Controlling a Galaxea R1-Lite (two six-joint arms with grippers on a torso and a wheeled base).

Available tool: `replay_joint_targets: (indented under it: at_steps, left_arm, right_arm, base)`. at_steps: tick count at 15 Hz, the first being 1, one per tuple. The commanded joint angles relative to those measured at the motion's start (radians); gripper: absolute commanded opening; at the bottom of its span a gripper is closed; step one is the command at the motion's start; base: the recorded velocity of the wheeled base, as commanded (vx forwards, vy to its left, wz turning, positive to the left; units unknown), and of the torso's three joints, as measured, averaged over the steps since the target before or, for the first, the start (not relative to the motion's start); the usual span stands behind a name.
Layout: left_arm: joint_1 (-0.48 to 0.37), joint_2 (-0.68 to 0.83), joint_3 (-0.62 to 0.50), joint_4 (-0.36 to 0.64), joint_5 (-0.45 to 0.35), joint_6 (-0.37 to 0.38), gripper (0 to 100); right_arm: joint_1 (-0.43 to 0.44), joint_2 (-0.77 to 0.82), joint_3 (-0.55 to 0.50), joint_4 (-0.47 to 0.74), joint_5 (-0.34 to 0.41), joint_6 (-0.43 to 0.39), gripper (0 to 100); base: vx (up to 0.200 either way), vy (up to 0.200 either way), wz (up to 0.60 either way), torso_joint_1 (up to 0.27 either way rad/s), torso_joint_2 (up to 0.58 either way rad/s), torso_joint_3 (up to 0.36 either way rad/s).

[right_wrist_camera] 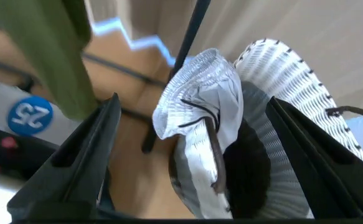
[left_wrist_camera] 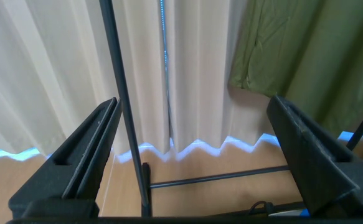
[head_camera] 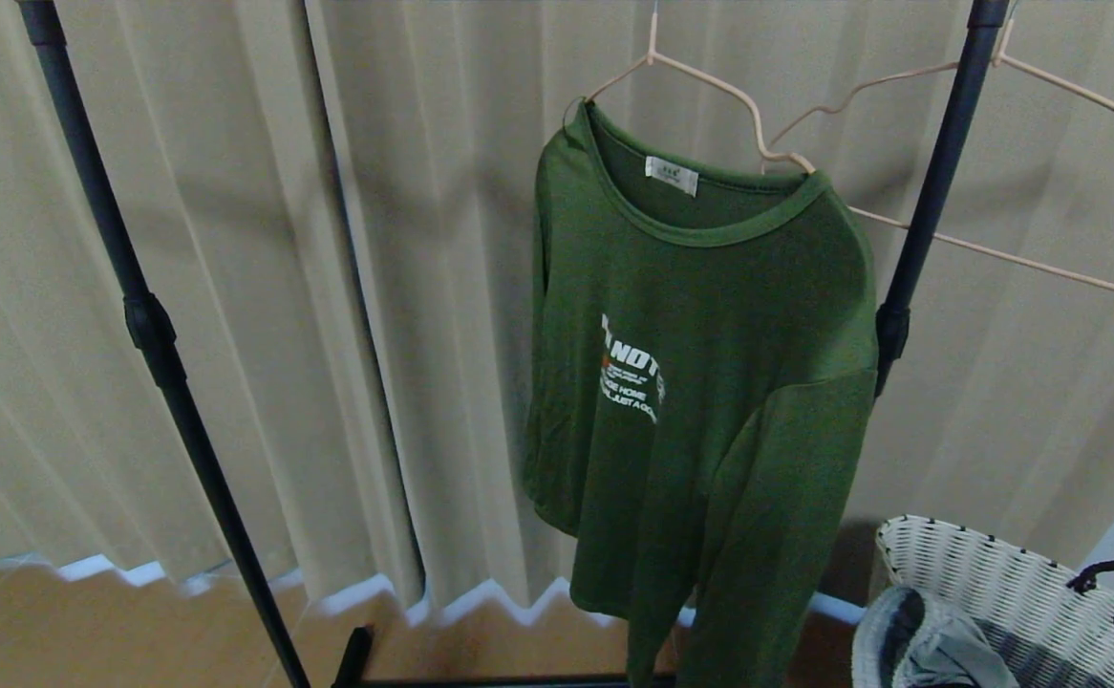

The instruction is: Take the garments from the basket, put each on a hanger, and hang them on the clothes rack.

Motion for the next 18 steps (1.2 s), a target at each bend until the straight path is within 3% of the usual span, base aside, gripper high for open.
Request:
replay_joint_targets:
  at_steps: [1, 2, 4, 8, 12, 18]
  left_arm:
    - [0.0, -0.001, 0.0, 0.0, 0.0, 0.0, 100]
    - [0.0, -0.001, 0.0, 0.0, 0.0, 0.0, 100]
    - [0.0, -0.001, 0.0, 0.0, 0.0, 0.0, 100]
    - [0.0, -0.001, 0.0, 0.0, 0.0, 0.0, 100]
    - [0.0, -0.001, 0.0, 0.0, 0.0, 0.0, 100]
    - [0.0, -0.001, 0.0, 0.0, 0.0, 0.0, 100]
  right_arm:
    - [0.001, 0.344, -0.018, -0.091, -0.088, -0.057, 100]
    - [0.001, 0.44, -0.024, -0.127, -0.145, -0.077, 100]
    - [0.001, 0.541, -0.041, -0.179, -0.156, -0.084, 100]
    - [-0.041, 0.779, -0.172, -0.2, -0.22, -0.083, 100]
    - [-0.071, 0.903, -0.261, -0.2, -0.244, -0.083, 100]
    - [-0.082, 0.996, -0.31, -0.203, -0.281, -0.08, 100]
  base:
    - [0.0, 0.0, 0.0, 0.0, 0.0, 0.0]
    - [0.0, 0.0, 0.0, 0.0, 0.0, 0.0]
    - [0.0, 0.0, 0.0, 0.0, 0.0, 0.0]
    - [0.0, 0.0, 0.0, 0.0, 0.0, 0.0]
    - [0.0, 0.0, 0.0, 0.0, 0.0, 0.0]
    - [0.0, 0.0, 0.0, 0.0, 0.0, 0.0]
